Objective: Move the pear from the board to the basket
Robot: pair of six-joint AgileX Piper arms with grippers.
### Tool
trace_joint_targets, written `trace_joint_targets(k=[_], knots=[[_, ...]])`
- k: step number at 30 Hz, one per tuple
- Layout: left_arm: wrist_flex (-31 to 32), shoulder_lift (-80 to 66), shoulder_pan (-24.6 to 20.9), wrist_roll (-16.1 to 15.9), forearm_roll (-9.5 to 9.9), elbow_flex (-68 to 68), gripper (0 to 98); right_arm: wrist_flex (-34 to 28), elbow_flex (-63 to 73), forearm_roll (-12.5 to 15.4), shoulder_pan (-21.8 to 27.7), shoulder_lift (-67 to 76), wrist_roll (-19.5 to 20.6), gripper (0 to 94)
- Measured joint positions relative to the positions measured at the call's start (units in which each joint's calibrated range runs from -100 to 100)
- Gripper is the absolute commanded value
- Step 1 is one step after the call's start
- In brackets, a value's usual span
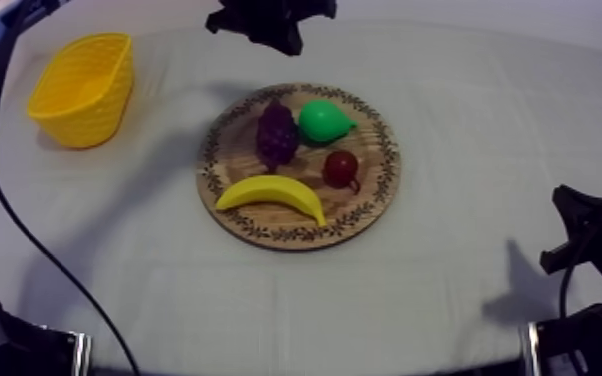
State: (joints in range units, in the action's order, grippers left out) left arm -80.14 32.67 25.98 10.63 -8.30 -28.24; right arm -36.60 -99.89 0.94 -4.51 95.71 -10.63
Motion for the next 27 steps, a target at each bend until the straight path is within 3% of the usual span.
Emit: trace_joint_targets(k=[10, 27], knots=[[-0.04, 7.14, 1.78, -3.99, -1.59, -10.26, 0.0, 0.00, 0.00, 0.00, 0.00, 0.00, 0.00, 0.4], [-8.55, 6.38, 1.49, -23.88, 0.27, -10.64, 3.1, 0.00, 0.00, 0.00, -0.06, 0.00, -0.04, 0.4]])
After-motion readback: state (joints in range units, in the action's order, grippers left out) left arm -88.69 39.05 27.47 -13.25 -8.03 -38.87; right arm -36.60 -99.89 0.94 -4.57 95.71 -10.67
